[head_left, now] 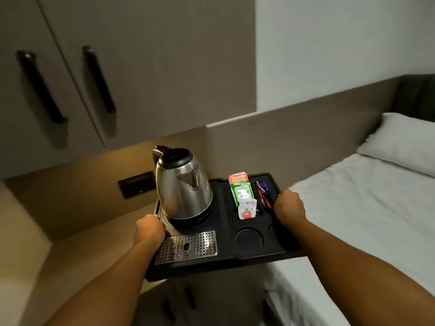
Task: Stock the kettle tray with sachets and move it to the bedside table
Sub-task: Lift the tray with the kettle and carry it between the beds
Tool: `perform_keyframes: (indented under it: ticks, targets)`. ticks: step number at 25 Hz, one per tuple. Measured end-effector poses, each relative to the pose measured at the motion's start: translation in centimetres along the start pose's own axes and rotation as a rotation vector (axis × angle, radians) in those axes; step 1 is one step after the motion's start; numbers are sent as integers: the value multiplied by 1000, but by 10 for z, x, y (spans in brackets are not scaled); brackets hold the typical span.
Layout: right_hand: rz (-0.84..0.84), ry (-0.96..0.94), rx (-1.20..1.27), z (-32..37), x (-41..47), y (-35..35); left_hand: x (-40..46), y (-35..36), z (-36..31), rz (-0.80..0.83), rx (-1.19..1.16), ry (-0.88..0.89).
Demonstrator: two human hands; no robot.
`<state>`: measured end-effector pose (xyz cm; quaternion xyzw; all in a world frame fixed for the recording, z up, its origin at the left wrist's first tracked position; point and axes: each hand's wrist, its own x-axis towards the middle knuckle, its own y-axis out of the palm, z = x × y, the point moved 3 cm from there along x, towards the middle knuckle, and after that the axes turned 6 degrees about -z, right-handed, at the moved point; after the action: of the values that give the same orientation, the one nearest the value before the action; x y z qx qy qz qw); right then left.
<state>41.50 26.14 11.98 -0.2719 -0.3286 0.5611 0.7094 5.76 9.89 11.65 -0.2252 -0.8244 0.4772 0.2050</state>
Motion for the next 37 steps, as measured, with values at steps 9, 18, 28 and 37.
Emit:
perform_keyframes:
  ticks: [9,18,28,37]
  targets:
    - [-389,414,-101,-286,-29,-254,-203,109,-280,281,-8,641]
    - [-642,776,-205,-551,-22,-475,-470,234,-564,518,-234,842]
    - [-728,906,-192,-793,125,-613,-658,392,-840,583,-165,1022]
    - [-712,986,-111,-1054,373,-669,-761,628,-1131,634,-168,1071]
